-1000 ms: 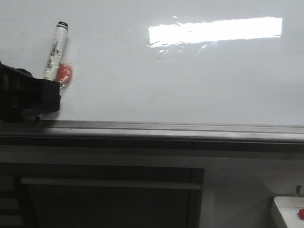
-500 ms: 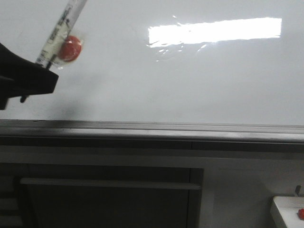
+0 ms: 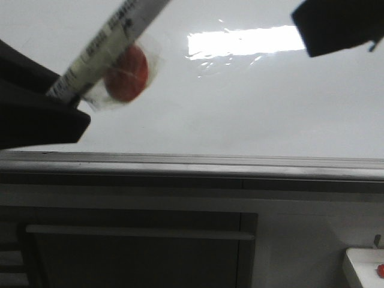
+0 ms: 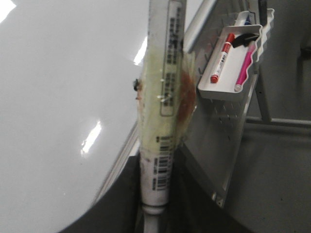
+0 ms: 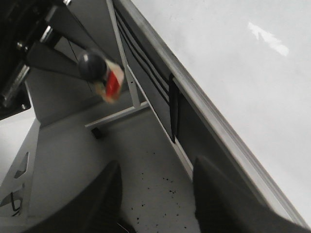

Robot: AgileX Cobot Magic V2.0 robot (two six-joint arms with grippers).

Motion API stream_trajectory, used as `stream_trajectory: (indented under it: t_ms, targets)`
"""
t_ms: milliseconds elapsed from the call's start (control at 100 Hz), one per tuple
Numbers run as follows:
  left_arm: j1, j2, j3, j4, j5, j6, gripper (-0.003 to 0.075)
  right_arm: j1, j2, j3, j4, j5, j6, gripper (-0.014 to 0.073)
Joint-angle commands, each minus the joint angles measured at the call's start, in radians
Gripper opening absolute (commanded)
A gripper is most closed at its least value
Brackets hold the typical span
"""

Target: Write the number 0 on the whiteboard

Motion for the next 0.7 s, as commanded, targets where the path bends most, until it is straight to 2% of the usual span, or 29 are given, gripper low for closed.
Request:
stream_trajectory:
  t_ms: [0,280,580,650,690]
  targets:
    - [-0.011,0.029,-0.026,0.014,-0.062,-0.002,-0.0017,0.054,0.041,-0.058,0.043,-0.069,-0.039,0.0307]
    - [-0.011,0.118,-0.024,0.018,-0.107,-0.002,-0.0018,0.164,0.173,-0.118,0.043,-0.084,-0.046,0.0307]
    - [-0.011,0.118,-0.024,0.018,-0.13,-0.002,-0.0018,0.176,0.22,-0.128,0.043,-0.087,-0.046,0.0303]
    - [-0.011,0.118,-0.024,0.02,-0.13,-0.002,-0.002,0.176,0.22,-0.128,0.043,-0.091,-0.046,0.0247]
    - [-0.011,0.118,-0.024,0.022,-0.13,-0.002,-0.002,0.176,0.22,-0.128,0.043,-0.094,-0.046,0.016]
